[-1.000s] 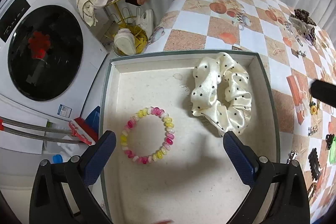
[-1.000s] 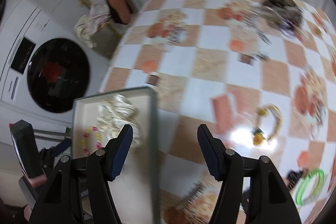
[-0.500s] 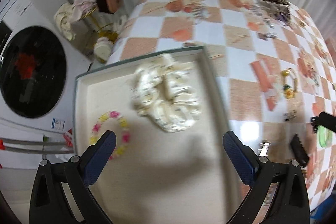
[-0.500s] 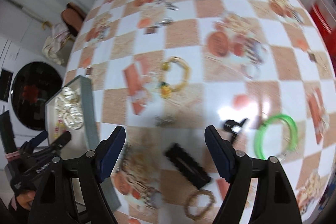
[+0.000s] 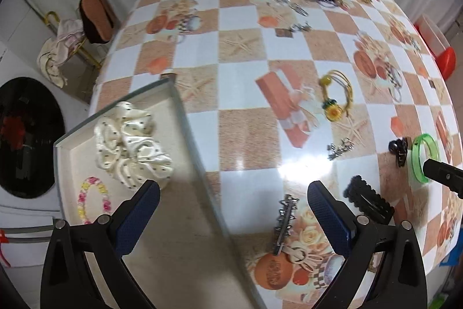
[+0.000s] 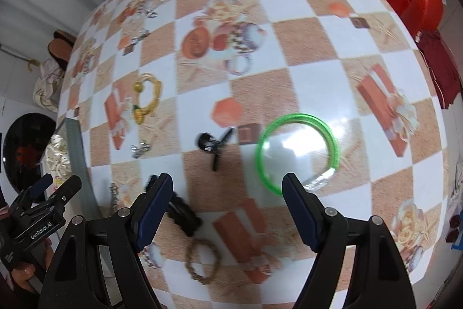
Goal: Organize jewelry
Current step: 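Move both open tools back over the table toward the green bangle, then grasp the green bangle with the right tool while the left tool grasps the silver chain charm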
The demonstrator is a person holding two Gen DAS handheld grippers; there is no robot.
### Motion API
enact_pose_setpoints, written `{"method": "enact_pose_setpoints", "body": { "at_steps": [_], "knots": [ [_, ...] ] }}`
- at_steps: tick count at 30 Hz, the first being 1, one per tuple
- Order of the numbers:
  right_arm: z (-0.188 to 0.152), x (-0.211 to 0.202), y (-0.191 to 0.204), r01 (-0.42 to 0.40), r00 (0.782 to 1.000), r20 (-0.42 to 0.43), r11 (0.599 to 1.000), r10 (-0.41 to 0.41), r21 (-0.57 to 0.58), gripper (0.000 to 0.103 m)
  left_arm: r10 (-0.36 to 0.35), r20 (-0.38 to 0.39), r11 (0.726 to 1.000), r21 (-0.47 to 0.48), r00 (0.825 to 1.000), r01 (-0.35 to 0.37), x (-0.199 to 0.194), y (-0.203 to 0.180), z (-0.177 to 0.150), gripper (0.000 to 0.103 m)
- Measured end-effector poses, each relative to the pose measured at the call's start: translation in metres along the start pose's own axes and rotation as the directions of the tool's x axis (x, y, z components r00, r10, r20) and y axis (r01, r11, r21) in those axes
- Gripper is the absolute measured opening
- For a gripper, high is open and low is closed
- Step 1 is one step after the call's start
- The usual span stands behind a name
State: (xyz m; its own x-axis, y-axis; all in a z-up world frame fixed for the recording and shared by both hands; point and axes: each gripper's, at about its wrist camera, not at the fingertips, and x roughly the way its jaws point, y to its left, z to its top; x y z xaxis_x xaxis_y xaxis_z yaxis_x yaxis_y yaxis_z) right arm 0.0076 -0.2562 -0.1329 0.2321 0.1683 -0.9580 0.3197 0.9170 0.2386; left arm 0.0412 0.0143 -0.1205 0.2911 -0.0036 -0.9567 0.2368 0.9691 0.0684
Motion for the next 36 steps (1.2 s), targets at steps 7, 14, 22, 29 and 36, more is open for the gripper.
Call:
{"method": "enact_pose_setpoints", "body": {
  "at_steps": [7,14,22,29,36],
  "knots": [
    [-0.002,0.003,-0.022,0.036,0.999,-0.005,0.999,-0.036,0.022,0.081,-0.027,-0.011,0.998,0.057,1.0,0.028,0.01,-0.029,0.006,0.103],
    [0.001,0.004,-0.046,0.089,0.996,0.0,0.995,-0.089,0.038,0.081,-0.052,-0.019,0.994,0.098,0.998,0.054,0.023,-0.057,0.015,0.103],
    [0.004,0.009,-0.077,0.135,0.991,-0.007,0.988,-0.135,0.077,0.081,-0.074,-0.028,0.986,0.146,0.997,0.077,0.033,-0.079,0.021,0.103],
    [0.007,0.018,-0.086,0.158,0.987,-0.006,0.986,-0.158,0.058,0.08,-0.075,-0.051,0.98,0.179,0.996,0.083,0.046,-0.093,0.023,0.094],
    [0.016,0.025,-0.077,0.191,0.981,0.014,0.982,-0.191,-0.005,0.08,-0.084,-0.071,0.981,0.171,0.994,0.096,0.053,-0.097,0.023,0.081]
  ]
}}
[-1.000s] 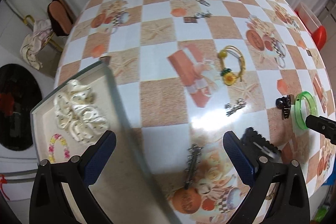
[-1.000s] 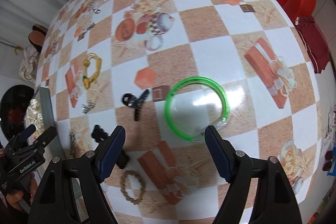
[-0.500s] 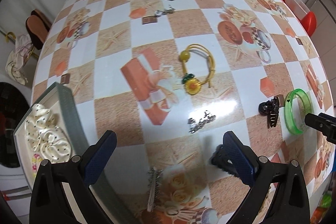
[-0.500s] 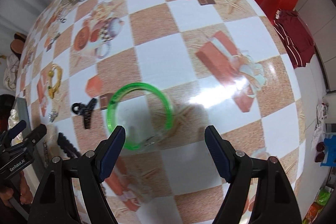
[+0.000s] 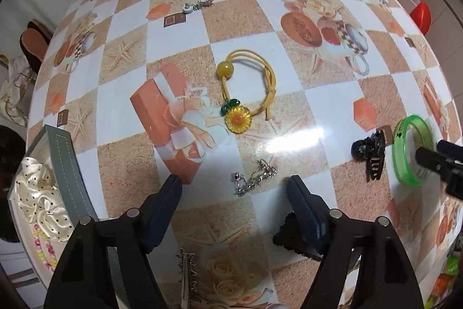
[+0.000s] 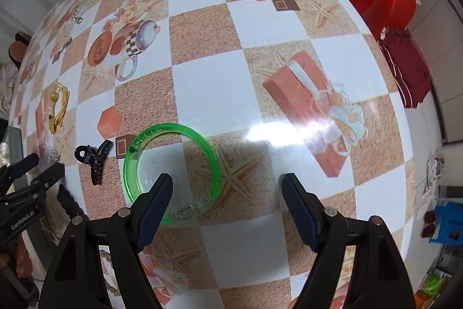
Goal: Organize jewelry
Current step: 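Grasp the green bangle with the right tool while the left tool grasps the silver chain charm, then carry bangle and chain charm into the white tray and open both tools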
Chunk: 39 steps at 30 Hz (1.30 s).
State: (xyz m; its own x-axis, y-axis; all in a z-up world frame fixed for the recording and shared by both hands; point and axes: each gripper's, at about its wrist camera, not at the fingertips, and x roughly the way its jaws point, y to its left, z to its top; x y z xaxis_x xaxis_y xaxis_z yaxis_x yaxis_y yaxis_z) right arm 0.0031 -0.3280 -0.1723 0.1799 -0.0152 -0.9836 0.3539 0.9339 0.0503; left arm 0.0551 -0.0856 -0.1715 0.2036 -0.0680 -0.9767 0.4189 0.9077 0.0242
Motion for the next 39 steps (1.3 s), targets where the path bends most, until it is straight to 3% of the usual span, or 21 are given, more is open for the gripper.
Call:
{"method": "enact_pose_setpoints", "body": {
  "at_steps": [4,6,13,15,18,20,39],
  "knots": [
    [0.002,0.003,0.015,0.024,1.0,0.012,0.998,-0.023,-0.065,0.08,-0.009,0.005,1.0,0.005,1.0,0.009,0.0,-0.002,0.002,0.078],
    [0.002,0.004,0.021,0.039,0.999,0.02,0.995,-0.038,-0.091,0.076,-0.027,0.009,1.0,0.013,1.0,0.027,-0.001,-0.003,0.002,0.068],
    [-0.001,0.0,0.034,0.056,0.998,0.034,0.99,-0.052,-0.131,0.058,-0.048,0.018,0.999,0.025,0.999,0.047,-0.003,-0.008,0.002,0.05],
    [-0.004,-0.001,0.04,0.053,0.998,0.034,0.988,-0.049,-0.145,0.052,-0.053,0.021,0.998,0.028,0.998,0.052,-0.006,-0.011,0.0,0.037],
    [-0.007,-0.005,0.047,0.05,0.998,0.036,0.986,-0.045,-0.162,0.037,-0.062,0.021,0.998,0.022,0.998,0.061,-0.01,-0.015,-0.002,0.033],
    [-0.008,-0.006,0.051,0.051,0.998,0.04,0.986,-0.045,-0.161,0.009,-0.078,0.022,0.997,0.004,0.997,0.078,-0.012,-0.012,-0.002,0.033],
    [0.006,-0.028,0.03,-0.083,0.995,0.049,0.996,0.084,-0.022,0.007,-0.128,0.098,0.985,-0.102,0.987,0.138,-0.053,0.03,-0.009,0.033]
  ]
}}
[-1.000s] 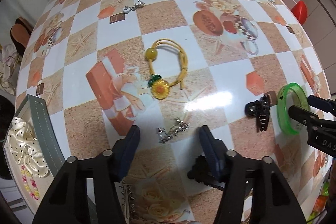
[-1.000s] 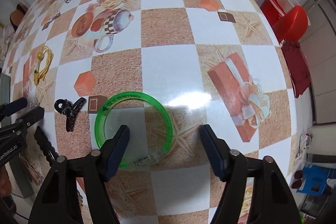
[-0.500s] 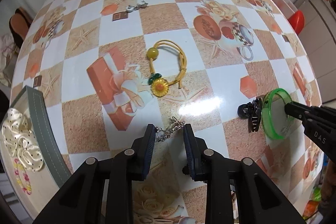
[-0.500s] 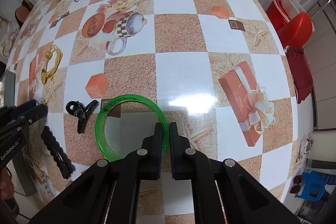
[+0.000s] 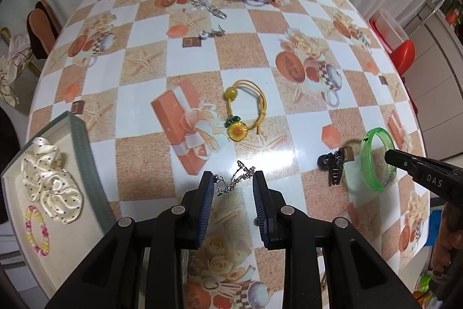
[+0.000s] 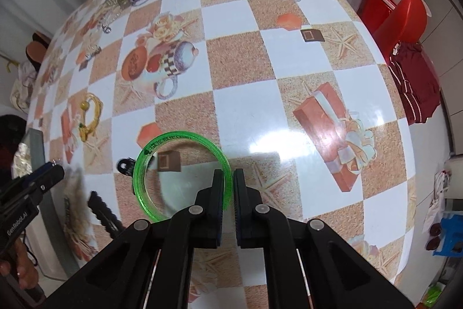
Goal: Organize jewelry
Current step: 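Carry bangle and chain charm into the white tray and open both tools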
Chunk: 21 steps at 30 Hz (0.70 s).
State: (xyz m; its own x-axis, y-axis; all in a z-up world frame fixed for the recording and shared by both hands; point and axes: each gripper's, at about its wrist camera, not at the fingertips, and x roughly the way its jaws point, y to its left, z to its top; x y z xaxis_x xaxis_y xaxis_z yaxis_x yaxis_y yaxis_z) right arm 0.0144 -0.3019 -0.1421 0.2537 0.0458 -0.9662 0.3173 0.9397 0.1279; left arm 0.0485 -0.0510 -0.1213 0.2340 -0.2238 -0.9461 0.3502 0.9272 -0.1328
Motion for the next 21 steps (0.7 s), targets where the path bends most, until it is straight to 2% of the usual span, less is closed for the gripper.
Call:
{"method": "enact_pose_setpoints", "body": {
  "at_steps": [7,15,21],
  "knots": [
    [0.005,-0.015,0.016,-0.044,0.999,0.004,0.999,0.044,-0.025,0.007,0.014,0.037,0.998,-0.054,0.999,-0.012,-0.02,0.022,-0.004,0.033],
    [0.012,-0.026,0.07,-0.107,0.994,0.013,0.988,0.109,-0.111,0.007,0.05,0.067,0.988,-0.148,0.997,-0.04,-0.045,0.063,-0.024,0.033],
    [0.012,-0.03,0.122,-0.162,0.986,0.003,0.968,0.165,-0.193,0.007,0.102,0.073,0.967,-0.24,0.992,-0.081,-0.061,0.107,-0.048,0.033]
  ]
}}
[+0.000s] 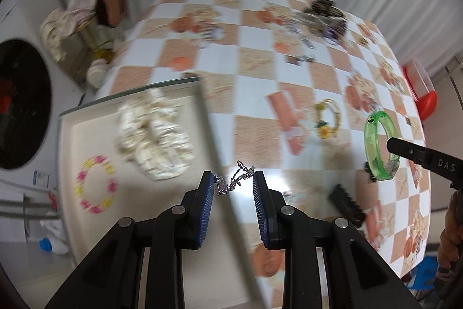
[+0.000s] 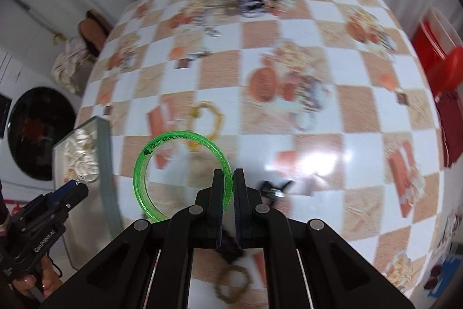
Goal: Organize jewelry
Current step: 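Carry bangle and chain charm into the white tray and open both tools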
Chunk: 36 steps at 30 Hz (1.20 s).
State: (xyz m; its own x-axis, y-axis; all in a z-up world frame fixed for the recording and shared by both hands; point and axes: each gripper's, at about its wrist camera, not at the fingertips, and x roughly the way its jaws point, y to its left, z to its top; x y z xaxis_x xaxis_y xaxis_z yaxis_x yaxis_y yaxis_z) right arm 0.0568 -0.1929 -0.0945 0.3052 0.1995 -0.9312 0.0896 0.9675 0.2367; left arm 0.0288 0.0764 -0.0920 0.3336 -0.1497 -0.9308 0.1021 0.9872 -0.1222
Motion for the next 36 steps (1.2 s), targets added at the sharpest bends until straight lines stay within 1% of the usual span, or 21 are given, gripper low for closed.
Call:
{"method": "enact_pose_setpoints", "body": {
  "at_steps": [5,10,16,21,25,31,36],
  "knots": [
    [0.004,0.009,0.05,-0.047,0.999,-0.014,0.995,0.046,-0.085,0.007,0.055,0.006,0.995,-0.089,0.998,-0.055,-0.006,0.049,-0.01,0.033],
    [0.003,0.022,0.103,-0.098,0.995,-0.048,0.98,0.091,-0.173,0.007,0.109,0.005,0.981,-0.163,0.994,-0.107,-0.006,0.094,-0.02,0.033],
    [-0.012,0.042,0.157,-0.152,0.986,-0.115,0.95,0.125,-0.271,0.007,0.137,-0.013,0.971,-0.196,0.99,-0.137,0.006,0.128,-0.025,0.033],
    [-0.031,0.06,0.186,-0.17,0.978,-0.176,0.924,0.114,-0.342,0.007,0.137,-0.03,0.972,-0.19,0.99,-0.14,0.02,0.14,-0.025,0.033],
    [-0.044,0.079,0.201,-0.163,0.973,-0.215,0.904,0.082,-0.395,0.007,0.13,-0.043,0.974,-0.182,0.991,-0.135,0.031,0.143,-0.023,0.033],
    [-0.052,0.099,0.216,-0.137,0.973,-0.229,0.884,0.035,-0.447,0.007,0.128,-0.054,0.973,-0.185,0.99,-0.136,0.043,0.149,-0.017,0.033],
    [-0.049,0.115,0.224,-0.099,0.975,-0.222,0.876,-0.009,-0.472,0.007,0.135,-0.057,0.972,-0.188,0.989,-0.143,0.05,0.15,-0.011,0.033]
  ]
}}
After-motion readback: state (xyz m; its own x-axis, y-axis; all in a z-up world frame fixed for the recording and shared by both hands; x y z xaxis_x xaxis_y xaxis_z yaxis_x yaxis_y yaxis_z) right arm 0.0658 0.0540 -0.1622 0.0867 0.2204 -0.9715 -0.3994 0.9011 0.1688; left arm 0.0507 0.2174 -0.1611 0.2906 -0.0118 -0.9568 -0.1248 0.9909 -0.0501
